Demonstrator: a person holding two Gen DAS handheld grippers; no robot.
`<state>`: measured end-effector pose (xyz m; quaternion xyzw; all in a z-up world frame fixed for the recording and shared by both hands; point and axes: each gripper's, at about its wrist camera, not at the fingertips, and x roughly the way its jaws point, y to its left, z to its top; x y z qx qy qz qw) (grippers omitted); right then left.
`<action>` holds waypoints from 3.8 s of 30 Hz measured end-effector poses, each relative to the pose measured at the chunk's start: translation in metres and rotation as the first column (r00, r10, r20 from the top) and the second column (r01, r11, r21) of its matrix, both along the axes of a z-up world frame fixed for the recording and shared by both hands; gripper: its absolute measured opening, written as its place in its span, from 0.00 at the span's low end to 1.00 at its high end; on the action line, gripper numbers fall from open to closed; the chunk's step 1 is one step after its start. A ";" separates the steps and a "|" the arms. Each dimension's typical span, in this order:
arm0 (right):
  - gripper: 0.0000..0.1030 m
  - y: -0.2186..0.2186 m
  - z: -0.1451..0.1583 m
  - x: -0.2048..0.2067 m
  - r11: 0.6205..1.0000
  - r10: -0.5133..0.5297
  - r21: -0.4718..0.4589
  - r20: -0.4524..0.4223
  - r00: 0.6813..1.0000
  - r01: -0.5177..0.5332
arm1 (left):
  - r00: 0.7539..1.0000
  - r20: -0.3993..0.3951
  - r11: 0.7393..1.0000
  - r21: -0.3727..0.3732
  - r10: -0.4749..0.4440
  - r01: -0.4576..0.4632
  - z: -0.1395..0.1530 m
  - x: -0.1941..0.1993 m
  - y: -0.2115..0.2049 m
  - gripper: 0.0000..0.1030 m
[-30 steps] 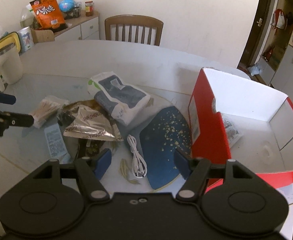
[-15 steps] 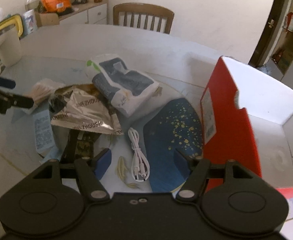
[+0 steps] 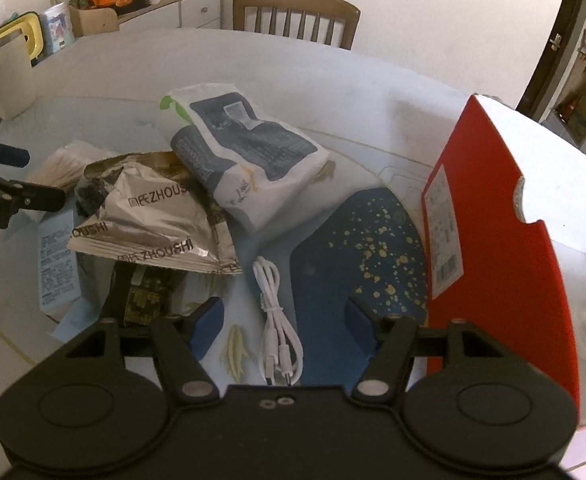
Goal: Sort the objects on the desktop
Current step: 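Grasp the cotton swab bag with the left gripper while the right grasps the white cable, then lift the swab bag with the left gripper while the right carries the cable toward the box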
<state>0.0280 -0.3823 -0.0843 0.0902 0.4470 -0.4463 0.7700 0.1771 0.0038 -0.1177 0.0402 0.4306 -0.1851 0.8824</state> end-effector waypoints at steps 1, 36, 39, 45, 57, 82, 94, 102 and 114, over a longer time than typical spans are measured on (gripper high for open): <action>0.62 -0.001 -0.001 0.000 1.000 -0.008 0.004 0.001 1.000 0.008 | 1.000 -0.003 1.000 -0.002 0.000 0.000 -0.001 0.000 0.000 0.99; 0.09 0.001 -0.003 0.002 0.995 -0.101 0.020 0.052 0.993 0.101 | 0.998 0.046 0.999 -0.002 -0.039 0.039 -0.004 -0.004 -0.001 0.38; 0.09 0.003 -0.002 -0.001 0.992 -0.124 0.011 0.048 0.991 0.124 | 0.998 0.053 0.999 0.001 -0.034 0.034 -0.003 -0.006 0.000 0.36; 0.09 0.009 0.003 -0.010 0.987 -0.162 0.001 0.053 0.985 0.162 | 0.997 0.064 0.999 -0.021 -0.030 0.032 0.004 -0.012 0.003 0.36; 0.09 0.028 0.019 -0.023 0.979 -0.201 -0.021 0.108 0.974 0.204 | 0.997 0.072 0.998 -0.045 -0.030 0.034 0.020 -0.031 0.008 0.36; 0.09 0.077 0.062 -0.052 0.948 -0.293 -0.052 0.246 0.924 0.314 | 0.985 0.124 0.987 -0.096 -0.116 0.128 0.069 -0.088 -0.001 0.36; 0.09 0.103 0.094 -0.060 0.939 -0.305 -0.065 0.296 0.905 0.338 | 0.976 0.148 0.977 -0.117 -0.161 0.179 0.095 -0.110 -0.011 0.36; 0.09 0.111 0.114 -0.067 0.935 -0.312 -0.074 0.290 0.905 0.347 | 0.966 0.164 0.968 -0.122 -0.200 0.221 0.113 -0.117 -0.027 0.36; 0.09 0.107 0.149 -0.095 0.916 -0.345 -0.095 0.316 0.884 0.391 | 0.949 0.198 0.950 -0.147 -0.247 0.277 0.142 -0.114 -0.070 0.36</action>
